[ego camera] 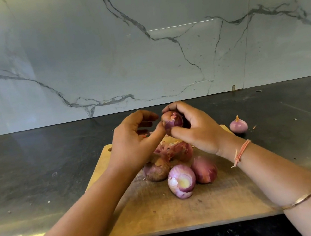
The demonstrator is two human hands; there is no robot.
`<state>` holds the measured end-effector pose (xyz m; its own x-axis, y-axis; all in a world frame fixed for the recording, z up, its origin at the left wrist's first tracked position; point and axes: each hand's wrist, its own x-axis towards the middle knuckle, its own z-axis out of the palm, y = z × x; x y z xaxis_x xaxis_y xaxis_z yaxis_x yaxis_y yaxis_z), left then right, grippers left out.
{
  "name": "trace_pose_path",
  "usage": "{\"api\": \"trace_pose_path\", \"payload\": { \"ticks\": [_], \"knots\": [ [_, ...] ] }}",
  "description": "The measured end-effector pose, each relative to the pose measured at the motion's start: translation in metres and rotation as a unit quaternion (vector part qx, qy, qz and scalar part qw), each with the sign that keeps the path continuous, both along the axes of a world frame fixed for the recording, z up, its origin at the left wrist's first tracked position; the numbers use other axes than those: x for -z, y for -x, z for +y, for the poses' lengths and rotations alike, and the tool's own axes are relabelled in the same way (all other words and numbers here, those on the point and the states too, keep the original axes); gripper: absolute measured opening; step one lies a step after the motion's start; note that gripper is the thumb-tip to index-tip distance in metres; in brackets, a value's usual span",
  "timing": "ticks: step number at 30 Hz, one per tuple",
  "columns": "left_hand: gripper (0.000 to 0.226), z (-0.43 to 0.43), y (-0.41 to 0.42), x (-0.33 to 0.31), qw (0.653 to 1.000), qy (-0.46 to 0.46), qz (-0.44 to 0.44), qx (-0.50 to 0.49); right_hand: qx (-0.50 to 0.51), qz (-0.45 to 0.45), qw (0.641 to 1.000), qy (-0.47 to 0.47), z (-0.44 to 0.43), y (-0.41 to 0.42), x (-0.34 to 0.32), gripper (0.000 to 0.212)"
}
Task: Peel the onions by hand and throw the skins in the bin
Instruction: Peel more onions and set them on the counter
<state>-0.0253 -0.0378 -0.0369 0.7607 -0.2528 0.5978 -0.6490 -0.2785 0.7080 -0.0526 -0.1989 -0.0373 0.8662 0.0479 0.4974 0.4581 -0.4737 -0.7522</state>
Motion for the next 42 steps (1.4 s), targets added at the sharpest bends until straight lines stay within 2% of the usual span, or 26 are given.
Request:
{"api": "trace_pose_path", "payload": {
  "ticks": [11, 18, 22, 26, 37, 40, 42],
  "knots": [
    [0.020, -0.0044, 0.0023, -0.0016, 0.996, 0.049, 0.065, 0.029, 0.012, -0.087, 0.989, 0.117, 0.0021, 0.0028, -0.0010, 0.044],
    [0.020, -0.0050, 0.0003, -0.0007, 0.994, 0.054, 0.083, 0.036, 0.008, -0.083, 0.990, 0.115, 0.0020, 0.0028, -0.0007, 0.046],
    [0.021, -0.0025, -0.0016, -0.0008, 0.996, 0.067, 0.058, 0.014, 0.004, -0.075, 0.992, 0.102, 0.0031, 0.0030, -0.0005, 0.045],
    [0.010, -0.0035, -0.0013, 0.0002, 0.995, 0.061, 0.069, 0.029, 0.010, -0.073, 0.992, 0.099, 0.0021, 0.0021, -0.0001, 0.046],
    [0.011, -0.0031, -0.0032, 0.0005, 0.996, 0.053, 0.067, 0.013, 0.004, -0.064, 0.992, 0.109, 0.0028, 0.0028, 0.0002, 0.047],
    [0.019, -0.0002, -0.0069, 0.0009, 0.997, 0.064, 0.050, -0.006, -0.005, -0.058, 0.993, 0.100, 0.0049, 0.0034, 0.0002, 0.046],
    [0.012, -0.0005, -0.0073, 0.0016, 0.997, 0.057, 0.052, -0.003, -0.001, -0.054, 0.994, 0.097, 0.0039, 0.0034, 0.0003, 0.047]
  ]
}}
